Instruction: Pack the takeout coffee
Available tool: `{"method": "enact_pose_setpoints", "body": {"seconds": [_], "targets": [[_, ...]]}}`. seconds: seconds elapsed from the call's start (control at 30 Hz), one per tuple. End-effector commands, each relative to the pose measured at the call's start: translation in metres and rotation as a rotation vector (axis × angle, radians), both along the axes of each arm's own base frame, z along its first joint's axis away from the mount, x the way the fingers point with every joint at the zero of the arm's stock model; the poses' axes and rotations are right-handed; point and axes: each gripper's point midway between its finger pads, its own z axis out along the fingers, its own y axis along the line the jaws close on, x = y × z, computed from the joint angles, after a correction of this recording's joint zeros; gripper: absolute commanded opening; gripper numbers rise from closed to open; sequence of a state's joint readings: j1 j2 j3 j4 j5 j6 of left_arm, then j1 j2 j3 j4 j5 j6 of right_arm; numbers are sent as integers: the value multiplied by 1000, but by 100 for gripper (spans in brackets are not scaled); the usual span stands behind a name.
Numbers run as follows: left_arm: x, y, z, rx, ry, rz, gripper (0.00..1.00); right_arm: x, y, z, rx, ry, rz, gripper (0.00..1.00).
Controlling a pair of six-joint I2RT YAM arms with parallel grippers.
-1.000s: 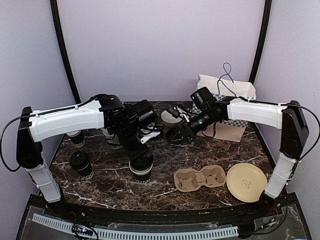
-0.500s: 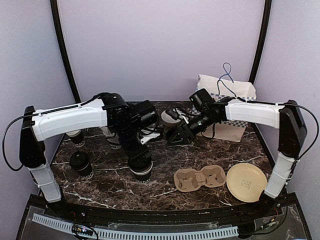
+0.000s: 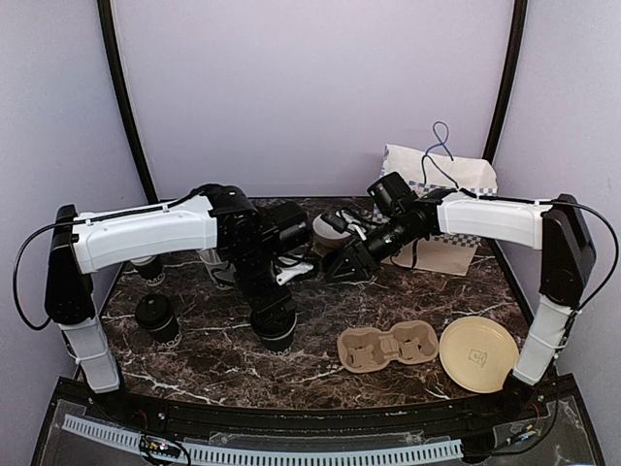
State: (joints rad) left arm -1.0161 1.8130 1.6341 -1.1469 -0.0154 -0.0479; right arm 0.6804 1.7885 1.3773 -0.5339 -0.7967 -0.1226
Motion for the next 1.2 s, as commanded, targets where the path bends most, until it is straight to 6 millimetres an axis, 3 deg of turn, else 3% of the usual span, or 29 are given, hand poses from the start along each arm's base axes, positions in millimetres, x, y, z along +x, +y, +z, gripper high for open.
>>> {"method": "enact_pose_setpoints", "body": {"seconds": [0.0,0.03,0.07,0.13,0.33,0.5,0.57,0.67,0.73,0.87,0.97,1.0,1.17], "targets": [[0,0,-2,3,15,-6,69,-2,5,5,18,0,24,61],[0,0,-2,3,15,-6,71,-2,5,5,18,2,25,61],[1,0,-1,3,12,-6,85,-2,5,5,18,3,24,61],[3,-1,3,-3,-4,-4,97,-2,5,6,20,-1,26,61],[8,-1,31,-55,-63,3,99,-4,3,4,15,7,25,61],[-2,17,67,-118,-109,8,99,-9,4,2,28,69,5,62],[-1,18,81,-198,-165,15,99,-13,6,1,44,136,-3,67],[5,2,97,-467,-296,35,99,-23,14,1,92,268,23,72],[12,3,97,-589,-333,133,99,-30,21,-1,110,338,39,72],[39,31,69,-635,-215,455,66,-45,32,-13,78,373,71,72],[29,32,49,-688,-108,548,64,-54,39,-18,63,391,92,71],[25,23,58,-765,-80,528,66,-57,41,-19,59,397,98,71],[13,25,42,-774,5,588,68,-61,48,-24,56,434,123,58]]}}
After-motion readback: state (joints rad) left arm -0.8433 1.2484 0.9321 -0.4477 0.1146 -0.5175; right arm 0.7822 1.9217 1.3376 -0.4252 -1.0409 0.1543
